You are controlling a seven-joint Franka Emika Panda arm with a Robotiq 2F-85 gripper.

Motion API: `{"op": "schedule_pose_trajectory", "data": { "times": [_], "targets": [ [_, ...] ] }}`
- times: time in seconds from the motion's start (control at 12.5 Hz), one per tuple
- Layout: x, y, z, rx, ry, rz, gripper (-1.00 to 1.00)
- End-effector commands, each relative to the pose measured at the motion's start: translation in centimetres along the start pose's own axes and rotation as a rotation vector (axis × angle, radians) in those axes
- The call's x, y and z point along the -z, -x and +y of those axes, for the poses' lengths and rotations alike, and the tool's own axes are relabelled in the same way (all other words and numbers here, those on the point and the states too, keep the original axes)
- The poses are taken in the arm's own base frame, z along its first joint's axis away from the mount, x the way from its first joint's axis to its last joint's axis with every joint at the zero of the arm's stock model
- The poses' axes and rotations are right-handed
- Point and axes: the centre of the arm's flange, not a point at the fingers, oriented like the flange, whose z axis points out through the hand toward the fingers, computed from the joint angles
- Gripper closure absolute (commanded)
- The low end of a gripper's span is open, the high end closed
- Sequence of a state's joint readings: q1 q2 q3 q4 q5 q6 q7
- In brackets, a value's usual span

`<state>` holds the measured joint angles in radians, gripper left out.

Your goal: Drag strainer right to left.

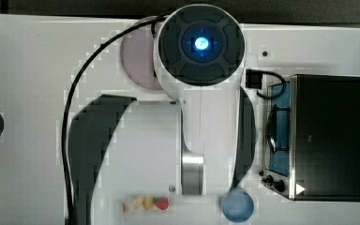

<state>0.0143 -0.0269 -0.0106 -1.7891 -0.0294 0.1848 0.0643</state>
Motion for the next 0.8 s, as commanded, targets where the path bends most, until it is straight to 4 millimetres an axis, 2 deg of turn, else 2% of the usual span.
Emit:
{"op": "schedule_pose_trajectory", "data": {
  "times": [0.08,0.24,0.48,0.8],
  "targets": [
    [10.1,6.3,13.1,-0.099,-0.004,0.005,-0.59],
    [9.5,6.3,13.0,-0.097,0.005,-0.003,-0.99],
    [5.7,6.6,12.7,-0.089,0.062,-0.053,-1.00],
    [-2.4,6.3,11.2,-0.082,0.076,-0.061,-1.00]
  ]
}}
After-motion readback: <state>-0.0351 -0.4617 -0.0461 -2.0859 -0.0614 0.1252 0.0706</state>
